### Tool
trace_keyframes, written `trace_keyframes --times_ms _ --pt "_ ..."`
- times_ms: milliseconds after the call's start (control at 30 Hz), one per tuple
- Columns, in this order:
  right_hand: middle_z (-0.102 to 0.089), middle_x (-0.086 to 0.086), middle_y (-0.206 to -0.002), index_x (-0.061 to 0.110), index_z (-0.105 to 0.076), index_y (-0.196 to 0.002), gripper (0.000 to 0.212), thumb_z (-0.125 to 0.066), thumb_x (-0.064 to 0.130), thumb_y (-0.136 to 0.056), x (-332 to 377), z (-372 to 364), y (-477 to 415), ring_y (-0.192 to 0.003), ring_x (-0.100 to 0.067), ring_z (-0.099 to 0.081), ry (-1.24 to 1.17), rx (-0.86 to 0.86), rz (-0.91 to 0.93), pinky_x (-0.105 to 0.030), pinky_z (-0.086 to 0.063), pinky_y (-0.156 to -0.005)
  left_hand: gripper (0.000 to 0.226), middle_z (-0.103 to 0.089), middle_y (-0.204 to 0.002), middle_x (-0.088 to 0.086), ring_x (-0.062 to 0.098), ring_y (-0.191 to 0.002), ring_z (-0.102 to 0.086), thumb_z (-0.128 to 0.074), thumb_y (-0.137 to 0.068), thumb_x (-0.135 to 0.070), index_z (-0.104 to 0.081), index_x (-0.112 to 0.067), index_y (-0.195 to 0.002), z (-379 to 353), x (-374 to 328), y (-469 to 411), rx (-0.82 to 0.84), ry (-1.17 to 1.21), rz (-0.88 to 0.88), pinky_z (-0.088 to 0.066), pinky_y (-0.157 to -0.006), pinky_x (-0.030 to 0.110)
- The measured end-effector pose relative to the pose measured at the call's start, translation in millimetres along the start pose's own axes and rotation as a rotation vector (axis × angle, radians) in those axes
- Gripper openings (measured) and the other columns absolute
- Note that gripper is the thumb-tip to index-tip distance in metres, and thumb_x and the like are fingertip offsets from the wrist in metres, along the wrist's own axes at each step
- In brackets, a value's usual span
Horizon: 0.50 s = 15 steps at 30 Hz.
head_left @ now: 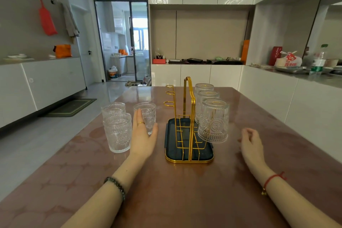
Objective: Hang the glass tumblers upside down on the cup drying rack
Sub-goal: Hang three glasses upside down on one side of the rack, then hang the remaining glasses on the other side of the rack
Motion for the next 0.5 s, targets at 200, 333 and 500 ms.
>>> trace_keyframes --times_ms 200,333,500 --pt "-0.064 -0.020 -0.094 0.008 -0.053 -0.113 0.024 -0.044 0.020 -0.093 -10.4 -4.9 -5.1 -0.078 -0.029 -0.059 0.107 0.061 0.033 -0.024 -0.039 -0.053 0.083 0.012 -0.158 0.015 0.025 -0.147 0.010 -0.050 -0.092 -0.016 0.012 0.000 -0.145 -18.9 12.5 -36.5 -0.040 0.074 0.199 0.003 -0.116 0.027" --pt "-0.063 -0.022 -0.092 0.009 -0.052 -0.113 0.023 -0.042 0.018 -0.095 -8.5 -5.7 -5.7 -0.061 -0.012 -0.049 0.126 0.073 0.051 -0.017 -0.032 -0.046 0.093 0.004 -0.158 0.017 0.028 -0.147 -0.001 -0.059 -0.088 -0.019 0.013 0.002 -0.144 -27.0 27.5 -55.1 -0.063 0.158 0.398 -0.005 -0.120 0.033" --pt "-0.060 -0.014 -0.082 0.007 -0.052 -0.115 0.025 -0.042 0.017 -0.095 -8.5 -8.3 -7.0 -0.062 -0.010 -0.049 0.114 0.084 0.061 -0.018 -0.032 -0.047 0.095 -0.027 -0.149 0.022 0.035 -0.138 -0.030 -0.075 -0.075 -0.022 -0.013 0.003 -0.142 -32.6 43.5 -61.0 -0.112 0.182 0.482 -0.030 -0.114 0.042"
Point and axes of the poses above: each hand's wrist, its own y-axis away from the middle knuckle, its own z-axis out of the back of the hand, x = y × z, the point moved 3 cm from there along -y, towards the middle knuckle
